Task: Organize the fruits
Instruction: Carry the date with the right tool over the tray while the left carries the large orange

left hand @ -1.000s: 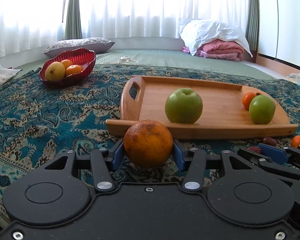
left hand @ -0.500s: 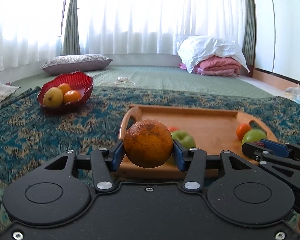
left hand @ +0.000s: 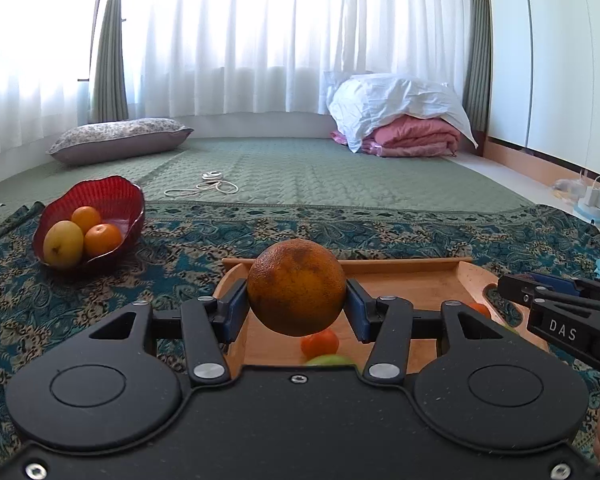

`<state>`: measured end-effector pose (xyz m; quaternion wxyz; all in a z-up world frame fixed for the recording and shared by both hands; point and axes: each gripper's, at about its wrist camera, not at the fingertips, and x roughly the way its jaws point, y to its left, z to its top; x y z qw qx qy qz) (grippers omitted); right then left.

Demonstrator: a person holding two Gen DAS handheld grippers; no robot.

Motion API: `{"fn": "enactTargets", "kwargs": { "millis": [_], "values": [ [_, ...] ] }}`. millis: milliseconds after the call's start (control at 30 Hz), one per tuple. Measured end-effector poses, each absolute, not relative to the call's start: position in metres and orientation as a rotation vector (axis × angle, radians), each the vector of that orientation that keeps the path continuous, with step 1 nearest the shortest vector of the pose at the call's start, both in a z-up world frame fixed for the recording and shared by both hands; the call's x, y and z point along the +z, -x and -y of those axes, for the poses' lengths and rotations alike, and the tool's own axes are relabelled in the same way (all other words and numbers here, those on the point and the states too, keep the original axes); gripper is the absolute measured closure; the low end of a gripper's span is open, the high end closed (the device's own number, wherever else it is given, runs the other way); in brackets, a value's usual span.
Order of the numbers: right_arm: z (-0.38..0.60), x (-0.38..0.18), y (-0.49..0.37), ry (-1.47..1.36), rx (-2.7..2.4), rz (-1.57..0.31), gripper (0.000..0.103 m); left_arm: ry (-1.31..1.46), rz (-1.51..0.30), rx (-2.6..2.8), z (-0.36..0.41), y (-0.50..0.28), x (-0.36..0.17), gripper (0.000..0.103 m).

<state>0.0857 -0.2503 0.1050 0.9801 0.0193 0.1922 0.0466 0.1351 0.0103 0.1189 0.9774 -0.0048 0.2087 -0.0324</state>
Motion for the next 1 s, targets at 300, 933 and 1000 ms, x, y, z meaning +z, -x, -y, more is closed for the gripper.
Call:
{"fn": "enactTargets", "kwargs": {
  "millis": [300, 933, 1000],
  "values": [
    [0.265, 0.106, -0.140, -0.067, 0.099, -0.502, 0.069, 0.049, -0.547, -0.108, -0.006, -0.192, 0.114, 0.055],
    [0.279, 0.081, -0.224, -0.096, 0.092, -0.802, 0.069, 0.123, -0.846, -0.127, -0.008, -0.292, 0.079, 0.055],
    [0.278, 0.079, -0.226, -0.094, 0.098, -0.817, 0.070, 0.110, -0.854, -0.116, -0.007, -0.296, 0.076, 0.055]
  ]
}}
